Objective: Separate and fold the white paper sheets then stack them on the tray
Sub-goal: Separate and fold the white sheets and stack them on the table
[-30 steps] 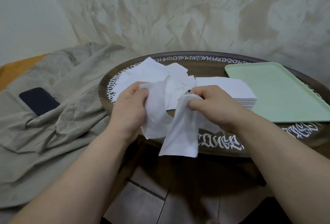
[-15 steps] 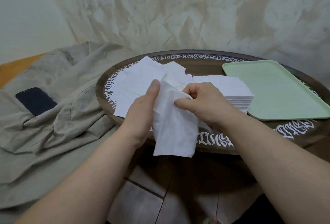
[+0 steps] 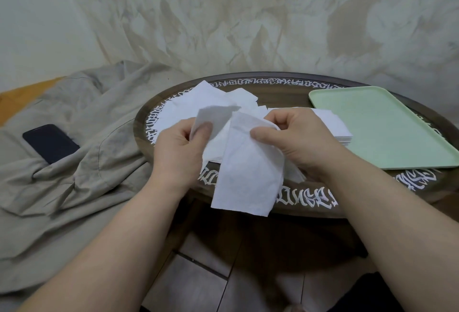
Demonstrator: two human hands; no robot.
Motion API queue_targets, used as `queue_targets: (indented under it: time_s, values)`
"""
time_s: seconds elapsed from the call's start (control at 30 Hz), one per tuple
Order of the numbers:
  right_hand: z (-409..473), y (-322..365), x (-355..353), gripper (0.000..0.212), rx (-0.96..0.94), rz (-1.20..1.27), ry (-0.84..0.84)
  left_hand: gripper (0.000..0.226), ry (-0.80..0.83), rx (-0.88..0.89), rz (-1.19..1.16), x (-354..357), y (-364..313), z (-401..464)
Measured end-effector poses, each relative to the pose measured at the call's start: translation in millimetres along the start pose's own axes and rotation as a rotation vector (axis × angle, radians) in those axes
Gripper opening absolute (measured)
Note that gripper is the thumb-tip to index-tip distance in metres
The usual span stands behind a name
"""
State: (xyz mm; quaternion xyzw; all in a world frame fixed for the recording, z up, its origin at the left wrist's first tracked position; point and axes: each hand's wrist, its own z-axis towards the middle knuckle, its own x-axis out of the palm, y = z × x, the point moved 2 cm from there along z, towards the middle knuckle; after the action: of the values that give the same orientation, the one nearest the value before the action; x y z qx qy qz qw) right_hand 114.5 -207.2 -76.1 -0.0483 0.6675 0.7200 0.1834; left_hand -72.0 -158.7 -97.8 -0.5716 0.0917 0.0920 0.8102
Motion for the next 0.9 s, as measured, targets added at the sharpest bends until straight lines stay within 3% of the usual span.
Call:
queue_targets:
  time_s: [0.13,0.3,0.47,0.67,0.77,0.9]
  values:
    - [0,0,7,0.016,-0.022,0.029,0.029,0.029,0.181,-0.124,-0.124,9,-5,-12]
    - [0,1,12,0.018,-0.048,-0.030,0.018,0.044,0.263,-0.319,-0.296,15,-1,-14]
    - [4,-3,9,0.021,-0.032,-0.086,-0.064,0.021,0.373,-0.302,-0.287,18,6,-13]
    - [6,-5,5,0.020,0.013,-0.016,-0.133,0.026,0.420,-0.292,-0.209,17,8,-12]
    - [4,-5,5,0.009,0.041,-0.015,-0.031,0.034,0.409,-0.241,-0.129,13,9,-10]
    - [1,-8,4,0.033,0.088,-0.132,0.097,0.037,0.348,-0.190,-0.032,7,10,-8]
